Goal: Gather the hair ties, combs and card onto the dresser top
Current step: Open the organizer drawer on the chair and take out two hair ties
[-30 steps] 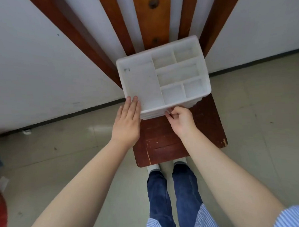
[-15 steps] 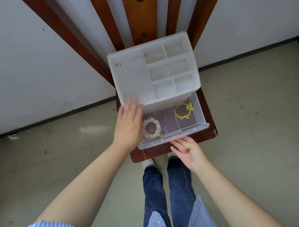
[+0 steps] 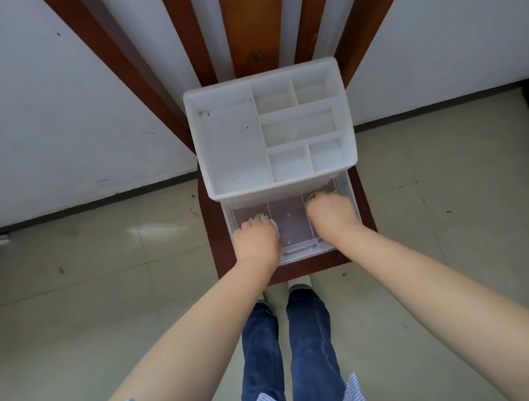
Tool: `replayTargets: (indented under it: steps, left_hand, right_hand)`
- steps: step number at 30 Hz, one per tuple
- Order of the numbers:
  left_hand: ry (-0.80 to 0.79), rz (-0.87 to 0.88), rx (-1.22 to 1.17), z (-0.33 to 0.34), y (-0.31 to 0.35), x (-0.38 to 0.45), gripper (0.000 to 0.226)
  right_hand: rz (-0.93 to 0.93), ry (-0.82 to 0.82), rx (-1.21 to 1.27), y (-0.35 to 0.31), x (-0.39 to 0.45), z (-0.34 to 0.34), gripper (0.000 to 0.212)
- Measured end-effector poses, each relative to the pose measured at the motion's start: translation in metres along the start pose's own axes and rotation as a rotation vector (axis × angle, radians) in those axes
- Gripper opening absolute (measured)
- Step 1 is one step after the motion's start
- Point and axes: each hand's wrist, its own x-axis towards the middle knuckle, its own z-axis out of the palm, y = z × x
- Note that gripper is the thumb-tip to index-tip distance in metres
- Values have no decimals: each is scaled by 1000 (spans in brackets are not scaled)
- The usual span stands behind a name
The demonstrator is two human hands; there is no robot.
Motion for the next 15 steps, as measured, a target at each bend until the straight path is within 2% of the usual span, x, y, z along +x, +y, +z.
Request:
replayTargets:
  steps: [4, 6, 9, 12, 15]
  left_hand:
    - [12, 41, 37, 3, -1, 5, 40]
    - [15, 52, -7, -3, -4, 4, 38]
    - [104, 61, -232, -18, -6, -5, 25]
    - [236, 77, -415, -33, -15, -24, 14]
    - [268, 145, -445, -38, -30, -50, 14]
  right_hand:
    - [-74, 17, -45, 10, 1, 5, 33]
    - [-119, 59, 0, 16, -2, 6, 25]
    - [-127, 74, 323, 23, -13, 4, 6]
    - [-111, 55, 656, 27, -38, 2, 17]
    - [-75, 2, 703, 19, -72, 15, 13]
